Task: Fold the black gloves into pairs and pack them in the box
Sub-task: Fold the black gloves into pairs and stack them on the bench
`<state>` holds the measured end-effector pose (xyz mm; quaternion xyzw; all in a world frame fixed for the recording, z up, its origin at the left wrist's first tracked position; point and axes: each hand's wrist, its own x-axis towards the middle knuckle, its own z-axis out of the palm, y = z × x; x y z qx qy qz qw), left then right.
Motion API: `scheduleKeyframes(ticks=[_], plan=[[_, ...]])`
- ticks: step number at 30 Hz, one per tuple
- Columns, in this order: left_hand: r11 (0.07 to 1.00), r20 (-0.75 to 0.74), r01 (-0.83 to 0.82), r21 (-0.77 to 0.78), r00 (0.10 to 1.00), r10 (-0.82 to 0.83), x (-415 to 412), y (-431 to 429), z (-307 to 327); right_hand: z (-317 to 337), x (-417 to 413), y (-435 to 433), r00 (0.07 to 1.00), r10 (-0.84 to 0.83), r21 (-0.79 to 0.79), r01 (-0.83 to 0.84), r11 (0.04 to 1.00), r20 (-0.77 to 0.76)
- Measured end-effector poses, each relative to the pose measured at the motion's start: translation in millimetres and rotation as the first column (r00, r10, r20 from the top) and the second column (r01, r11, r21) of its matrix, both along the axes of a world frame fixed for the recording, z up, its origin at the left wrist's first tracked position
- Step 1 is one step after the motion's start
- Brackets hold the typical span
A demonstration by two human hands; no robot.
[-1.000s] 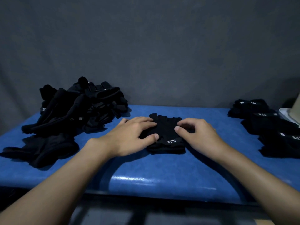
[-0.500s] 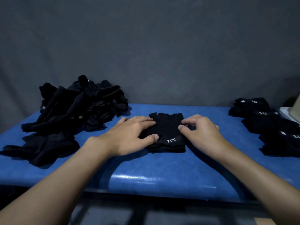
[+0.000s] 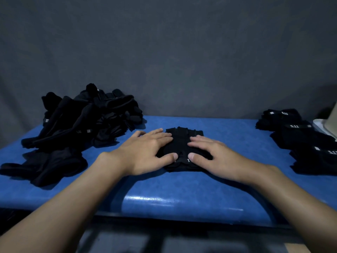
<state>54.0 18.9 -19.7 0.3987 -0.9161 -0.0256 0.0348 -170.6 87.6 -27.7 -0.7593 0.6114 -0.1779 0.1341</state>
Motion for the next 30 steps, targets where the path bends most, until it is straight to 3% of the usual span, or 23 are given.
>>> scheduleKeyframes(ticks=[6, 10, 16, 22, 25, 30], plan=[[0.999, -0.06, 0.028, -0.04, 0.998, -0.03, -2, 4, 4, 1, -2, -2, 0.999, 0.008, 0.08, -0.005, 0.997, -0.043], [0.994, -0.174, 0.083, 0.065, 0.982, -0.071, -5, 7, 7, 1, -4, -3, 0.999, 0.013, 0.1, -0.008, 0.995, -0.048], [0.995, -0.043, 0.035, 0.099, 0.999, -0.031, -6, 7, 7, 3, -7, -4, 0.997, 0.022, 0.133, -0.013, 0.991, -0.068], [0.991, -0.041, 0.004, 0.134, 0.999, 0.002, -6, 8, 6, 3, -9, -4, 0.995, 0.021, 0.134, -0.008, 0.991, -0.101], [0.991, -0.035, 0.008, 0.132, 0.999, -0.003, -5, 7, 2, 3, -8, -3, 0.996, 0.011, 0.098, -0.003, 0.995, -0.084], [0.996, -0.061, 0.02, 0.085, 0.998, -0.014, -5, 5, -7, 6, -7, 3, 0.994, 0.007, -0.107, -0.019, 0.994, -0.109]])
